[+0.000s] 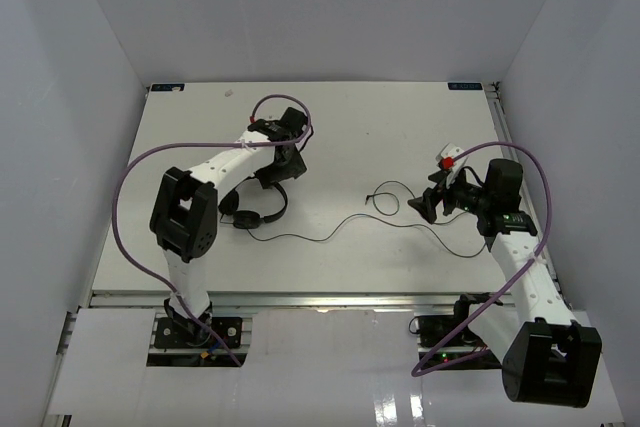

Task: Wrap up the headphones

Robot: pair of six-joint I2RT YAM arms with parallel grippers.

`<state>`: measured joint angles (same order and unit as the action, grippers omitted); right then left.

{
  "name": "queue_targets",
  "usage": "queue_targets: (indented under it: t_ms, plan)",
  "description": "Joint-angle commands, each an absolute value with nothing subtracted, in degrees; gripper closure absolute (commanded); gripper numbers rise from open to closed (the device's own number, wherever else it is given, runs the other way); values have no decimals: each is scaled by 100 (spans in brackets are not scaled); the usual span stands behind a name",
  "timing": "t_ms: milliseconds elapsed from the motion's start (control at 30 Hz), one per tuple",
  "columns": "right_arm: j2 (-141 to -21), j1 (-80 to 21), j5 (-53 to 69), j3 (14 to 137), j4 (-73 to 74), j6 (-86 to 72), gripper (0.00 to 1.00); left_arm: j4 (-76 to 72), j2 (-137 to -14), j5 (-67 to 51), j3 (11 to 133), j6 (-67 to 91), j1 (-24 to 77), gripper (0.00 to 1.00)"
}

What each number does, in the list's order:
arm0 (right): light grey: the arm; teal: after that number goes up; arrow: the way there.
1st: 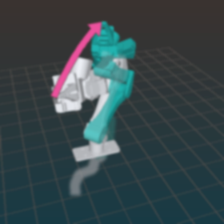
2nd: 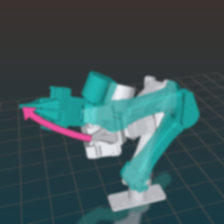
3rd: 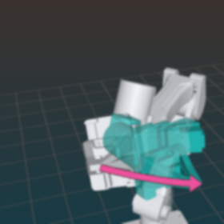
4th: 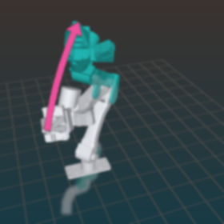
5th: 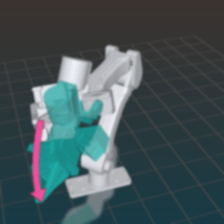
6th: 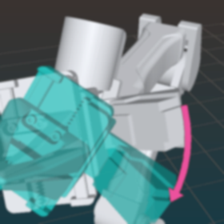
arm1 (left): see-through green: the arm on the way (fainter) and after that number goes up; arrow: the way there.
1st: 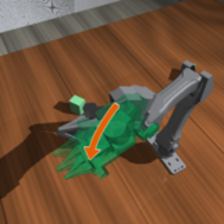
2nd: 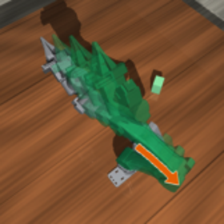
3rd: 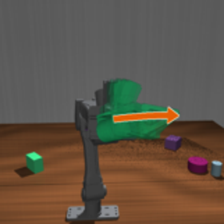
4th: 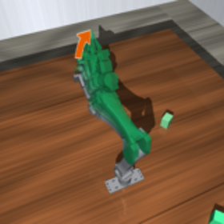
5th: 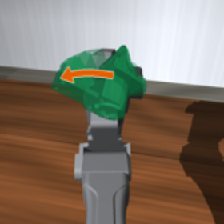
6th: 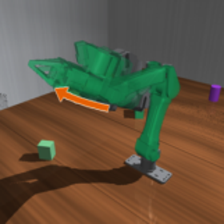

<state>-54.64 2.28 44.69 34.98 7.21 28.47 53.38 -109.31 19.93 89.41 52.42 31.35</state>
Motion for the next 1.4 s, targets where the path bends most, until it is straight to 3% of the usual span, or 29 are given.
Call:
queue_targets:
  t_ms: [0,600,867,1000,1200,1367]
  plan:
    - [-5359,264,4384,3542,510,2742,10,5904,-11127,2549,9139,5555,3226,25]
    - [-5258,298,4290,3533,519,2777,10,5352,-11979,2220,9156,5064,3218,58]
    - [-5204,333,4297,3524,502,2794,10,5131,-12192,2013,9305,4334,3217,90]
    - [-5188,334,4307,3531,512,2786,10,4845,-11880,1856,9287,3164,3226,100]
    - [-5191,334,4336,3533,510,2786,10,3988,-10663,-224,9141,2038,3226,100]
    - [-5215,334,4463,3521,528,2807,10,2916,-9703,-2616,9199,2263,3196,100]
